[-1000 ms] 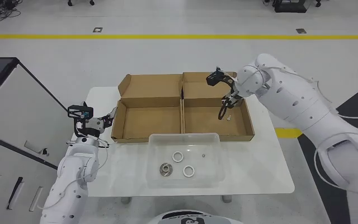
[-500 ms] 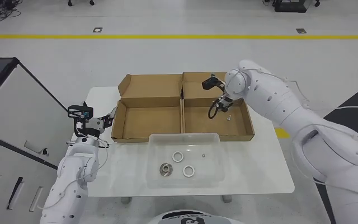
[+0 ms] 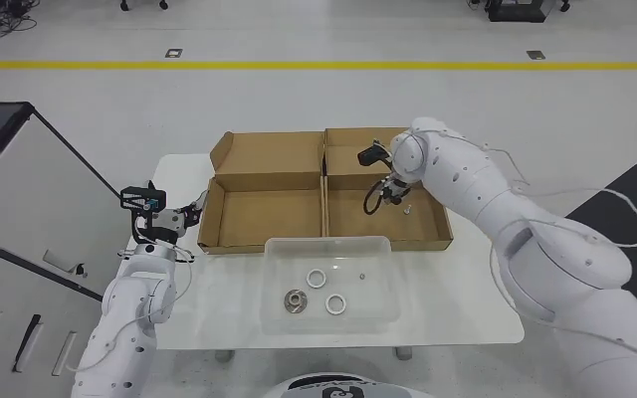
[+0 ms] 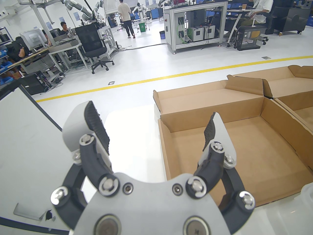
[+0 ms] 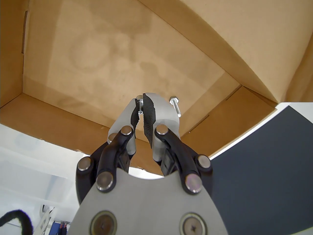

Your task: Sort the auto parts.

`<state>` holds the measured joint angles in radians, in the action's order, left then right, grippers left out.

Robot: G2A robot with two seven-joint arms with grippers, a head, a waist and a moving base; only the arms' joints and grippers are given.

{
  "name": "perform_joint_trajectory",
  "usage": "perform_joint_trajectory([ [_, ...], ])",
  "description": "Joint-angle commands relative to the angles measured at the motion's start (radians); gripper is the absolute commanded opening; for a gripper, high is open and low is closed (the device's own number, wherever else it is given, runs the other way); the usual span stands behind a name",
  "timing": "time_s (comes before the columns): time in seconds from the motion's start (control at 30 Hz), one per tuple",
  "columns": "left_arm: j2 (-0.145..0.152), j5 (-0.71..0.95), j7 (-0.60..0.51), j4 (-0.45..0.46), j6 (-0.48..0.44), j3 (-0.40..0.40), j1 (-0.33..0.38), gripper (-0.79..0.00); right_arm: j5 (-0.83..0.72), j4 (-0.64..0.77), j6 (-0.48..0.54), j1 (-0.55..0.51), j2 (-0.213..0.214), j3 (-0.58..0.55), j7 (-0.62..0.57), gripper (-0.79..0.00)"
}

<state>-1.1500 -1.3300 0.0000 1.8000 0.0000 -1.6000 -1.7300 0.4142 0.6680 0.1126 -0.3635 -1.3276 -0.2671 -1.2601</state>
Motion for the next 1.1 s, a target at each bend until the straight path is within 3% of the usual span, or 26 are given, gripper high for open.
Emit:
perform_joint_trajectory([
  [0.0,0.000,0.000,0.000,0.000,0.000,0.000,0.000,0.000,0.003,-0.030,0.003,-0.004,-0.014,0.002,0.007,-0.785],
  [0.6,0.000,0.000,0.000,0.000,0.000,0.000,0.000,0.000,0.032,-0.197,0.052,-0.019,-0.112,0.007,0.022,-0.785],
  [0.8,0.000,0.000,0.000,0.000,0.000,0.000,0.000,0.000,0.042,-0.241,0.065,-0.021,-0.137,0.004,0.028,-0.751],
  [0.93,0.000,0.000,0.000,0.000,0.000,0.000,0.000,0.000,0.050,-0.266,0.073,-0.021,-0.151,0.001,0.033,-0.625],
  [1.07,0.000,0.000,0.000,0.000,0.000,0.000,0.000,0.000,0.053,-0.289,0.083,-0.019,-0.162,-0.005,0.038,-0.548],
])
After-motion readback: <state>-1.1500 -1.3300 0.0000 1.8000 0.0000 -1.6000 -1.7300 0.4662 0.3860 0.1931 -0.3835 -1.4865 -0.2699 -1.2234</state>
